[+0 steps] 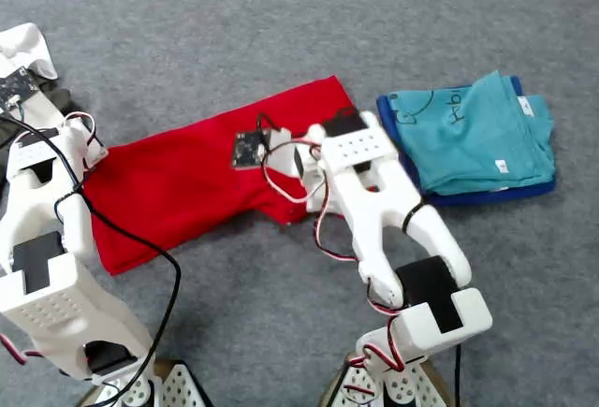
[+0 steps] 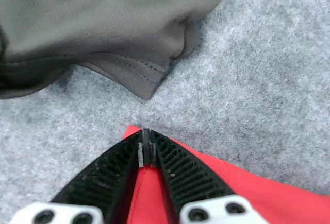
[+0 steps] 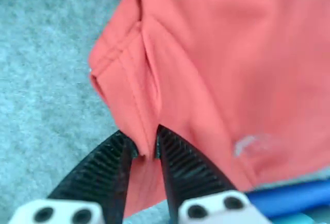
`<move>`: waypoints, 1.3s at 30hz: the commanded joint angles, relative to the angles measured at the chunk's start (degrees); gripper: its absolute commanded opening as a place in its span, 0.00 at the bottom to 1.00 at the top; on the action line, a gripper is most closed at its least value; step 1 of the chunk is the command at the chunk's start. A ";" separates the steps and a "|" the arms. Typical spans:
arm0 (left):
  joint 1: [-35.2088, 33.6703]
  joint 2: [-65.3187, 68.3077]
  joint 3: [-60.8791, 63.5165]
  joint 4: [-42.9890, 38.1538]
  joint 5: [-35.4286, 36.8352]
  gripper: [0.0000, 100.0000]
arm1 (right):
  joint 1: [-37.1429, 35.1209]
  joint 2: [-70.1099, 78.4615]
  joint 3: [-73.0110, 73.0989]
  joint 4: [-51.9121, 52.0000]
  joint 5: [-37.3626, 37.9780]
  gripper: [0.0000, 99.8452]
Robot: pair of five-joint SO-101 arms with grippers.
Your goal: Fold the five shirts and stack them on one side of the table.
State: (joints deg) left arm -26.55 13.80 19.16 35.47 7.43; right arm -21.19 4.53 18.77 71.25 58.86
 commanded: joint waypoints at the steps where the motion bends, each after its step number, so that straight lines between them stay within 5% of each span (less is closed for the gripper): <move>1: 0.53 -1.36 -2.20 -1.05 -0.53 0.02 | 0.75 1.01 -8.48 3.34 0.79 0.00; 22: 0.53 -1.36 -2.20 -1.14 -0.53 0.02 | -1.27 41.63 -71.96 27.16 10.64 0.00; 39: 0.88 -1.36 -2.20 -1.14 -0.53 0.02 | -4.00 55.43 -91.12 26.90 16.18 0.02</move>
State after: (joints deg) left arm -26.55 13.80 19.16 35.47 7.43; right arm -24.44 60.00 -67.91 97.89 74.24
